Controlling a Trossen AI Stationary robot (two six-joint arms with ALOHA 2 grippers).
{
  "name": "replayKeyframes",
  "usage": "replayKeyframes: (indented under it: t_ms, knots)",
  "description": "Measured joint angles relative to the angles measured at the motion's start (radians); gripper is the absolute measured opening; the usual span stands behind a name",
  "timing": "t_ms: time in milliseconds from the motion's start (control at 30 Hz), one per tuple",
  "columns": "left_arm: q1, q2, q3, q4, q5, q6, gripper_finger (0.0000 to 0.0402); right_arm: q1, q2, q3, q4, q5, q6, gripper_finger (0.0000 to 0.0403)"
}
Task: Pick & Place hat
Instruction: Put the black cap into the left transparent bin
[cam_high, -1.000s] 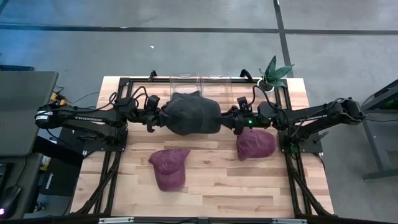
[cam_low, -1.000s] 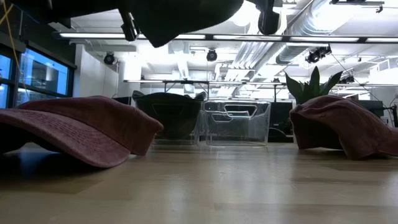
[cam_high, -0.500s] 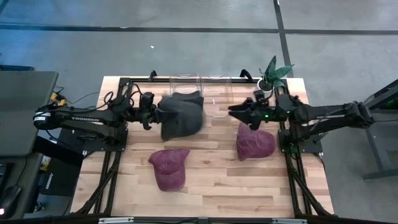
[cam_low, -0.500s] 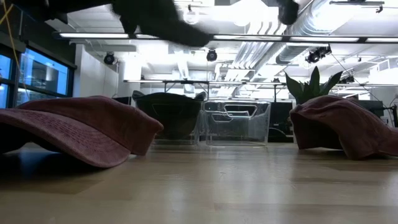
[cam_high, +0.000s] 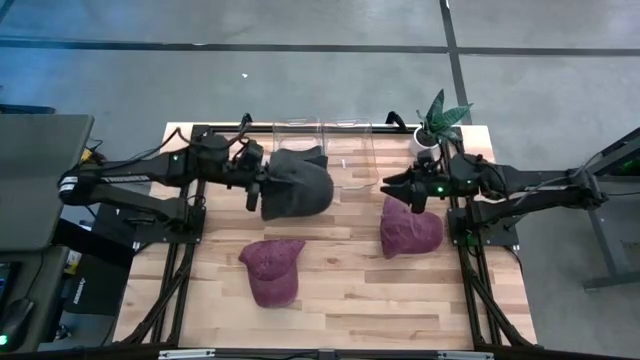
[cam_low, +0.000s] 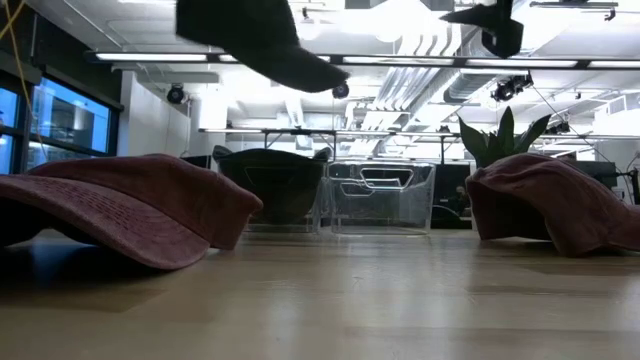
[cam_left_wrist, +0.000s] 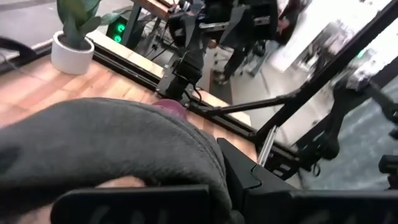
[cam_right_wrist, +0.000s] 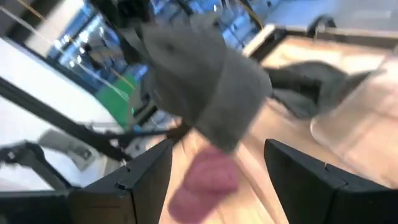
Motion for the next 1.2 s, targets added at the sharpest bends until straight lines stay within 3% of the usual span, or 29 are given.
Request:
replayKeyframes:
  t_ms: [300,633,867,1033,1200]
  knots:
    - [0.0,0.095,0.25,-0.264,-0.001,0.131,0.0,0.0,0.0,0.0,-0.202,-0.112,0.042,0.025]
    - [0.0,0.241,0.483,-0.544,-0.031,0.302,0.0,0.0,0.01,0.0,-0.3,-0.136,0.012,0.025]
    - [0.0,0.365,0.611,-0.764,-0.118,0.406,0.0,0.0,0.014,0.0,-0.3,-0.135,-0.012,0.025]
    - [0.0,0.444,0.694,-0.865,-0.226,0.488,0.0,0.0,0.014,0.0,-0.346,-0.122,-0.055,0.025]
    - [0.0,0.496,0.782,-0.893,-0.272,0.539,0.0,0.0,0.015,0.0,-0.398,-0.099,-0.031,0.025]
